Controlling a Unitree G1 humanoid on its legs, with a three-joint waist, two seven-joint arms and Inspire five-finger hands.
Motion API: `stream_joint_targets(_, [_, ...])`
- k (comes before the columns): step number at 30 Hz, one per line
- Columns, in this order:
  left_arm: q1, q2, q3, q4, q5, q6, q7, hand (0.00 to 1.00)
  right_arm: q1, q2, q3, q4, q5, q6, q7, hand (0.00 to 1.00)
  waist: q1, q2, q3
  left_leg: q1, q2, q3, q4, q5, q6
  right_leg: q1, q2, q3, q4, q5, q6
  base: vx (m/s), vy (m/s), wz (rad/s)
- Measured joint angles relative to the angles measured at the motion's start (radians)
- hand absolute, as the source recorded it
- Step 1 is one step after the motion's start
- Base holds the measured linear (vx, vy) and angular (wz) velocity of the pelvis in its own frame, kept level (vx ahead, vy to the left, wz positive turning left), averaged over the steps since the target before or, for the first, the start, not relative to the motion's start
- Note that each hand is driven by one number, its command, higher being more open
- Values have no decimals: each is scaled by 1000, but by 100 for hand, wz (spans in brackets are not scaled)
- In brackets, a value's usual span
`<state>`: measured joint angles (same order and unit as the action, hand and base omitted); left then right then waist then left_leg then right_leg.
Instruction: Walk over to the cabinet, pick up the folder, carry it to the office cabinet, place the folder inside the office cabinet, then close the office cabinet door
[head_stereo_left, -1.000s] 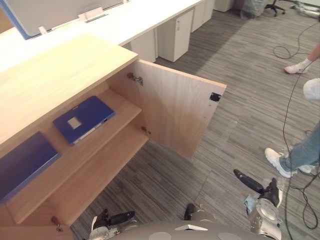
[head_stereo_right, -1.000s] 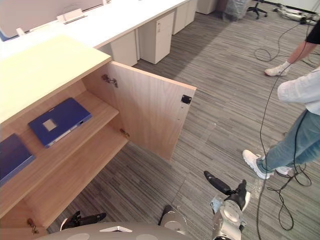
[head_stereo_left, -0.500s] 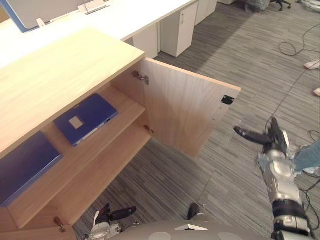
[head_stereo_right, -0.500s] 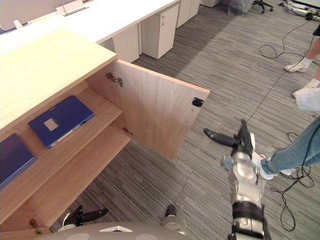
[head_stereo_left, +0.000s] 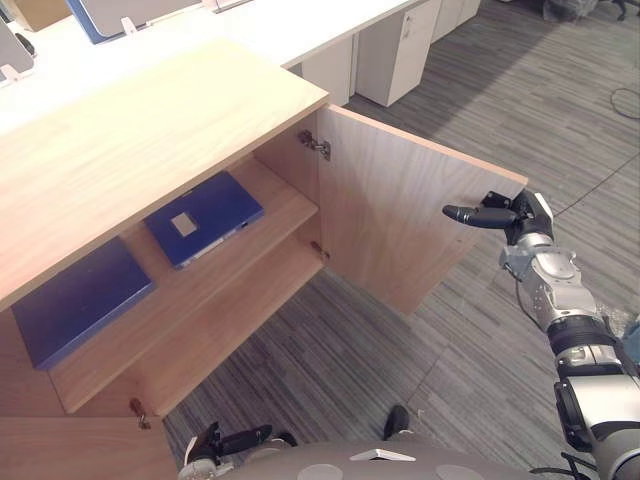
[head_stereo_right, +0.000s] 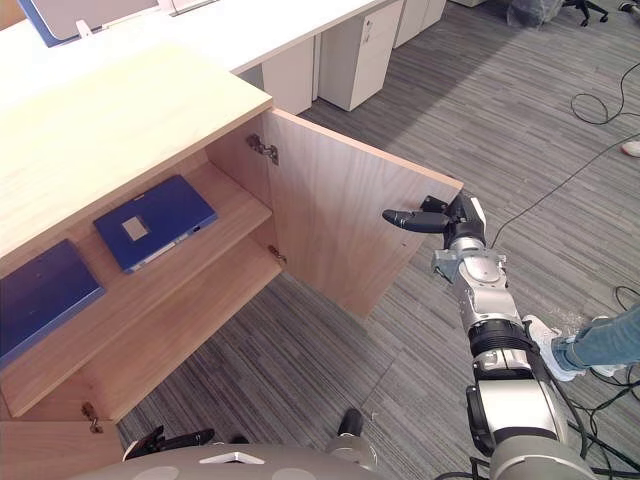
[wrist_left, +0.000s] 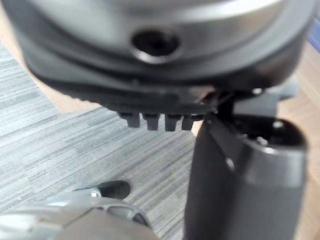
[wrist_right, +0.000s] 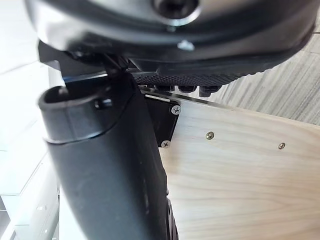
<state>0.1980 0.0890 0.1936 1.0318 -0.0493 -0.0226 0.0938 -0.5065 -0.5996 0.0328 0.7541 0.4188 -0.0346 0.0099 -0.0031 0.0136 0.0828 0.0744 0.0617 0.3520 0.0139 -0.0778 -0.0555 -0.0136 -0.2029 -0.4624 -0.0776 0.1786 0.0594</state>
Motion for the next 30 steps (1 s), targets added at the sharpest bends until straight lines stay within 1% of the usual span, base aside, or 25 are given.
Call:
stream_joint_targets(6, [4, -1, 2, 0, -20, 0, 1, 100, -27, -7, 52, 27, 2, 0, 0, 100, -3, 1, 1, -1, -10, -15, 0, 4, 5, -1, -6, 4, -1, 6, 1, -75, 23, 0])
stream_joint_targets(7, [3, -2, 1, -1, -20, 0, 1, 100, -26, -35, 111, 11, 2, 0, 0, 100, -9, 3, 4, -5, -10, -20, 0, 4, 6, -4, -4, 5, -1, 6, 1, -47, -3, 2])
stream_joint_targets(9, [3, -2, 1, -1, -20, 0, -1, 100, -13, -75, 165, -30, 0, 0, 4, 100, -19, 4, 8, -10, -9, -23, 1, 4, 5, -7, -4, 4, -2, 6, 1, -23, -2, 1])
stream_joint_targets(10, [2, -1, 1, -1, -19, 0, -2, 100, 31, -169, 272, -131, -4, 0, 10, 100, -31, 5, 11, -18, -2, -23, 1, 4, 5, -18, -3, 6, -2, 6, 1, 0, 0, 0])
stream_joint_targets(11, [1, -1, 0, 0, -18, 1, -5, 100, 66, -238, 337, -194, -33, -2, 28, 100, -35, 6, 12, -20, 0, -23, 1, 4, 5, -20, 0, 6, -2, 6, 1, -7, -8, -5])
stream_joint_targets(12, [1, 0, -1, 0, -17, 1, -10, 100, 87, -279, 382, -231, -73, -3, 57, 100, -38, 5, 12, -19, 2, -23, 0, 3, 3, -19, 3, 6, -2, 5, 1, 18, -9, -7])
stream_joint_targets(13, [-5, 2, -2, 3, -13, 1, -15, 100, 128, -373, 477, -313, -150, -3, 126, 100, -40, 6, 11, -18, 11, -19, 2, 0, -1, -18, 12, 12, -2, 5, 1, 38, -17, -9])
stream_joint_targets(14, [-18, 9, -10, 10, -5, 1, -21, 100, 174, -443, 557, -403, -217, -5, 201, 100, -38, 3, 11, -17, 21, -17, 5, -3, -5, -18, 21, 22, -2, 5, 0, 42, -19, -9])
stream_joint_targets(16, [-40, 20, -24, 25, 26, 1, -31, 100, 232, -484, 633, -499, -278, -17, 298, 100, -34, -2, 10, -17, 29, -16, 11, -5, -9, -18, 33, 30, -2, 5, 0, 29, -24, -7])
stream_joint_targets(17, [-58, 27, -32, 26, 33, 1, -38, 100, 279, -474, 686, -571, -299, -25, 358, 100, -33, -6, 10, -18, 39, -14, 17, -9, -14, -18, 44, 33, -2, 5, -1, 18, -33, -8])
stream_joint_targets(18, [-67, 27, -32, 28, 37, 1, -39, 100, 293, -473, 704, -596, -308, -34, 395, 100, -30, -6, 10, -16, 41, -13, 17, -9, -14, -18, 46, 36, -2, 4, -2, 12, -28, -9])
stream_joint_targets(19, [-89, 27, -36, 29, 58, 1, -40, 100, 326, -473, 756, -646, -343, -48, 478, 100, -22, -8, 11, -16, 44, -11, 19, -11, -15, -18, 47, 45, -2, 4, -2, 0, 0, -3])
stream_joint_targets(20, [-100, 26, -38, 29, 63, 0, -40, 100, 350, -470, 780, -668, -361, -55, 518, 100, -14, -8, 11, -17, 48, -11, 20, -11, -16, -18, 48, 50, -2, 4, -2, 0, 0, 0])
stream_joint_targets(21, [-119, 27, -38, 27, 72, -1, -40, 100, 403, -458, 807, -702, -394, -67, 581, 100, 3, -11, 13, -16, 50, -9, 21, -13, -17, -20, 47, 59, -2, 4, -2, -12, 20, -15])
stream_joint_targets(22, [-120, 30, -37, 21, 78, -4, -38, 100, 404, -457, 785, -729, -406, -85, 603, 100, 8, -18, 16, -16, 47, 7, 24, -17, -17, -29, 46, 76, -2, 5, -2, -37, 26, -19])
stream_joint_targets(24, [-120, 40, -37, 22, 99, 0, -33, 100, 418, -456, 773, -768, -417, -88, 600, 100, 4, -38, 8, -26, 49, 17, 57, -37, -15, -30, 43, 91, -2, 5, -2, -70, 27, -21])
stream_joint_targets(25, [-119, 41, -38, 22, 99, 0, -32, 100, 424, -456, 775, -772, -417, -88, 600, 100, 6, -43, 4, -29, 51, 21, 65, -42, -15, -33, 44, 97, -2, 5, -2, -62, 22, -22])
stream_joint_targets(26, [-121, 42, -38, 22, 99, 0, -32, 100, 431, -456, 783, -777, -417, -88, 601, 100, 16, -51, 2, -33, 52, 29, 77, -51, -15, -36, 44, 108, -2, 5, -2, -36, 13, -14])
stream_joint_targets(27, [-121, 42, -38, 22, 99, 0, -32, 100, 431, -456, 783, -777, -417, -88, 601, 100, 16, -51, 2, -33, 52, 29, 77, -51, -15, -36, 44, 108, -2, 5, -2, -47, 17, -15])
stream_joint_targets(28, [-122, 42, -38, 22, 99, 0, -33, 100, 448, -456, 794, -782, -417, -88, 610, 100, 26, -58, 1, -37, 53, 33, 90, -59, -13, -36, 42, 113, -2, 5, -2, -48, 21, -5])
stream_joint_targets(30, [-125, 43, -38, 21, 99, 0, -32, 100, 453, -454, 820, -788, -423, -87, 619, 100, 28, -63, -1, -41, 51, 32, 92, -61, -12, -38, 39, 113, -2, 5, -2, -46, 24, 0])
